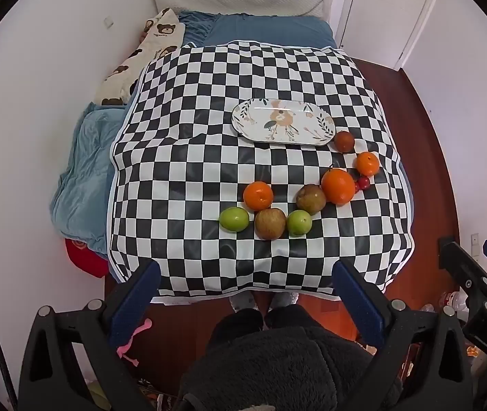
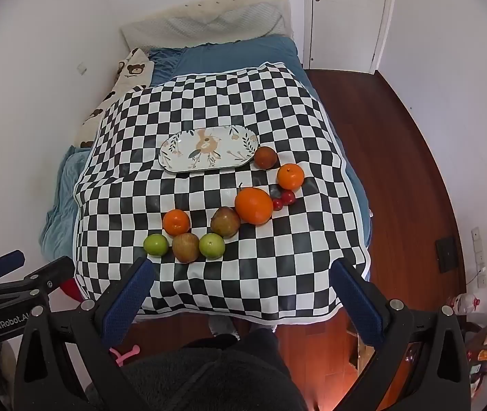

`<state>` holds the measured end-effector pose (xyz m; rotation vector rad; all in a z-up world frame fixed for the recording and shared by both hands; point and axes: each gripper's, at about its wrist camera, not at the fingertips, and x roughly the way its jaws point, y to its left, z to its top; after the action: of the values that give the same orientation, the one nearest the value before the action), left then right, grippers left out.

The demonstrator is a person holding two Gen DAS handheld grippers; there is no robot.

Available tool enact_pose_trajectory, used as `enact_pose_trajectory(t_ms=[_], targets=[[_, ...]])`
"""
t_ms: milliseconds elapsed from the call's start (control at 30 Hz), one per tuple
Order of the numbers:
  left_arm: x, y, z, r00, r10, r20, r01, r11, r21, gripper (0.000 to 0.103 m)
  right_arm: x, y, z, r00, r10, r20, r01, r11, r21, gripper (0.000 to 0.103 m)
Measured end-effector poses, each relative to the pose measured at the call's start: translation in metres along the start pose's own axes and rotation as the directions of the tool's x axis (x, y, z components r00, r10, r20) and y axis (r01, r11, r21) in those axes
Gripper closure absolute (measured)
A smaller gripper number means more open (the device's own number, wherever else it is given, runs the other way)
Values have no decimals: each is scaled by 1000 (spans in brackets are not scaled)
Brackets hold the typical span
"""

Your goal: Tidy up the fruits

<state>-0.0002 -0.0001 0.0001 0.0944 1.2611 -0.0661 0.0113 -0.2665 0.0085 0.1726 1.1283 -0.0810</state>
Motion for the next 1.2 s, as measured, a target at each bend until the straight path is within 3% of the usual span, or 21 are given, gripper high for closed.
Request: enact_pose_trajectory(t_ms=[1200], targets=[[0, 0, 0, 1000, -4, 7, 4, 1000, 1, 0, -10, -4, -7, 1000, 3, 3, -3, 1000, 1, 0]])
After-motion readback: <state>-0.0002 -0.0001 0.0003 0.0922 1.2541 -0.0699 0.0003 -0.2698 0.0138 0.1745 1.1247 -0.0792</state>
